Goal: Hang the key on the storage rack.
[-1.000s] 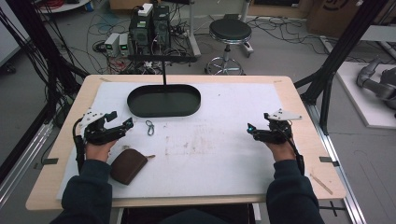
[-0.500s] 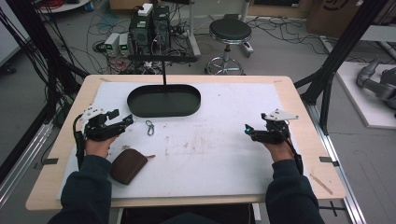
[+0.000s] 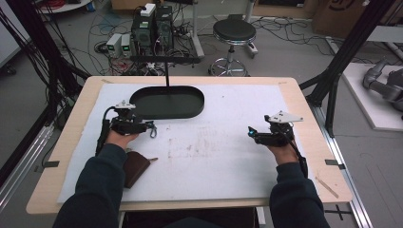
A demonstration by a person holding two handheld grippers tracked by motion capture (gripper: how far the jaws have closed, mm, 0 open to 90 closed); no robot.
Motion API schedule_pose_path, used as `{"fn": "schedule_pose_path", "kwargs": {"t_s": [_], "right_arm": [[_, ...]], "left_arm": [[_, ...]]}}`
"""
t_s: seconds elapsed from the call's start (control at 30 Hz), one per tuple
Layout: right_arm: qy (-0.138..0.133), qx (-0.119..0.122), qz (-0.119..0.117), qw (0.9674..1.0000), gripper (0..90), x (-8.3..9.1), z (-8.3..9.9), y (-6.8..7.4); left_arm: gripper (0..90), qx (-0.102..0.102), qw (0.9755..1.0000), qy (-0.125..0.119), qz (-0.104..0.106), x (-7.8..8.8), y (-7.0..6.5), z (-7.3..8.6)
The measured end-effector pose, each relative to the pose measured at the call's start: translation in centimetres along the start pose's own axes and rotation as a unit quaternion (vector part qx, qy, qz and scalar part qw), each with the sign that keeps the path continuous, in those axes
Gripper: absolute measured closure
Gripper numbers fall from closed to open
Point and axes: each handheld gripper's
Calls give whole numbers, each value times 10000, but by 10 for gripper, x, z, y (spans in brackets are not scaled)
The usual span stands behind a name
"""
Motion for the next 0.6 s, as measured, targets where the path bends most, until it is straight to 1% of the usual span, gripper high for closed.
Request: {"fn": "schedule_pose_path", "kwargs": {"t_s": [0.03,0.07,0.1,0.13,0.17,0.2,0.27,0.33,0.37,0.4,0.43,0.5,0.53,0.57,0.6], "right_arm": [[1,4,-2,10000,192,0,0,0],[8,6,-9,10000,192,-1,0,0],[8,6,-9,10000,192,-1,0,0],[14,14,-14,10000,191,-1,0,0],[24,12,-21,10000,192,-1,0,-1],[32,-8,-13,10000,192,0,0,-1],[20,-5,-15,10000,192,0,1,-1],[17,-17,-10,10000,192,0,1,-1],[17,-17,-10,10000,192,0,1,-1],[27,-11,-18,10000,192,0,1,-1],[38,-14,-20,10000,193,0,1,0],[41,-1,-24,10000,193,-1,1,0],[41,-1,-24,10000,193,-1,1,0],[58,-2,-29,10000,193,-1,1,0],[61,0,-31,10000,193,-1,1,0]], "left_arm": [[481,-5,9999,151,-3,-6,0,1],[504,21,9998,204,4,-9,0,1],[534,21,9998,204,4,-9,0,1],[534,37,9996,264,4,-11,0,1],[564,69,9995,316,17,-13,1,2],[581,102,9991,417,33,-18,1,2],[597,132,9988,480,7,-22,1,2],[653,113,9981,600,-17,-24,1,1],[684,113,9981,600,-17,-24,1,1],[715,61,9978,654,-23,-25,-1,-1],[747,53,9979,643,-2,-25,-1,-1],[784,34,9980,630,-1,-25,-2,-1],[784,-28,9979,650,29,-25,-2,-1],[822,-73,9979,642,9,-24,-2,-1],[838,-107,9978,650,5,-24,-1,-1]]}}
Point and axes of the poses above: each handheld gripper's, and its own axes: x roughly backward along the jaws, z roughly out of its underside, y roughly to its left, and after that the axes turned 15 degrees about -z, right-handed
